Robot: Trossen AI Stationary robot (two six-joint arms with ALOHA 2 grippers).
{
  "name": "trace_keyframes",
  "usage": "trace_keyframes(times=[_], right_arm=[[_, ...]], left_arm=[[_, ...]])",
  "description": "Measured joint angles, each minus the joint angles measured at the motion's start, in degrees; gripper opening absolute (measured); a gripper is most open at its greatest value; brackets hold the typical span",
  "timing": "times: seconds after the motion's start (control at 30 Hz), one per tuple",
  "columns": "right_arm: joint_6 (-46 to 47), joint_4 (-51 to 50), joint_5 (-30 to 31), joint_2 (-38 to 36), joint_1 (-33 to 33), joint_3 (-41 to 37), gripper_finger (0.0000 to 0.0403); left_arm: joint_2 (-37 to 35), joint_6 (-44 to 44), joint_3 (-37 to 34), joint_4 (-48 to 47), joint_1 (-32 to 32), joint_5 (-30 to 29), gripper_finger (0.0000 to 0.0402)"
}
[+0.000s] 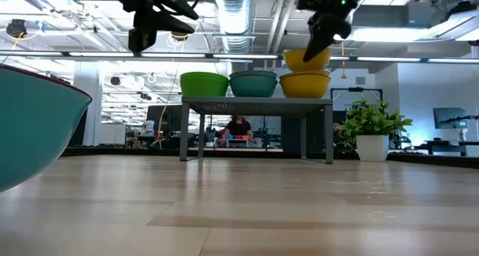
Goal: Pick & Place Mini bowls
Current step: Stack the yellow patterned bowl on top of the yellow patterned bowl on the shelf
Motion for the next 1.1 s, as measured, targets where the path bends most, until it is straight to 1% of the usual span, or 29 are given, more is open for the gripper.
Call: trace_keyframes(times=[0.1, 0.2, 0.33, 0.43, 0.6, 0.8, 1.1], right_arm=[[0.0, -0.59, 0.12, 0.68, -0.19, 0.0, 0.0021], [-0.01, -0.69, -0.22, 0.9, -0.15, 0.0, 0.0015], [0.72, -1.83, -2.74, 1.35, -0.4, 0.0, 0.0008], [1.31, -2.37, -3.34, 2.08, -0.59, 0.0, 0.0015], [1.35, -2.0, -6.65, 3.24, -1.85, 0.09, 0.0021], [1.45, -2.23, -7.48, 3.82, -3.73, 0.0, 0.0012], [1.03, -1.58, -7.31, 3.8, -3.75, 0.02, 0.0064]], left_arm=[[0.0, 0.0, 0.0, 0.0, 0.0, 0.0, 0.0104], [0.02, 0.0, -0.01, 0.0, 0.0, 0.01, 0.0104], [0.04, 0.0, -0.02, 0.0, 0.0, 0.0, 0.0104], [0.04, 0.0, -0.2, 0.04, 0.0, 0.0, 0.0104], [0.04, 0.0, -1.43, -0.04, 0.0, 0.0, 0.0104], [0.04, -0.02, -1.92, 0.03, 0.0, 0.0, 0.0104], [0.04, -0.04, -1.92, 0.13, 0.0, 0.02, 0.0104]])
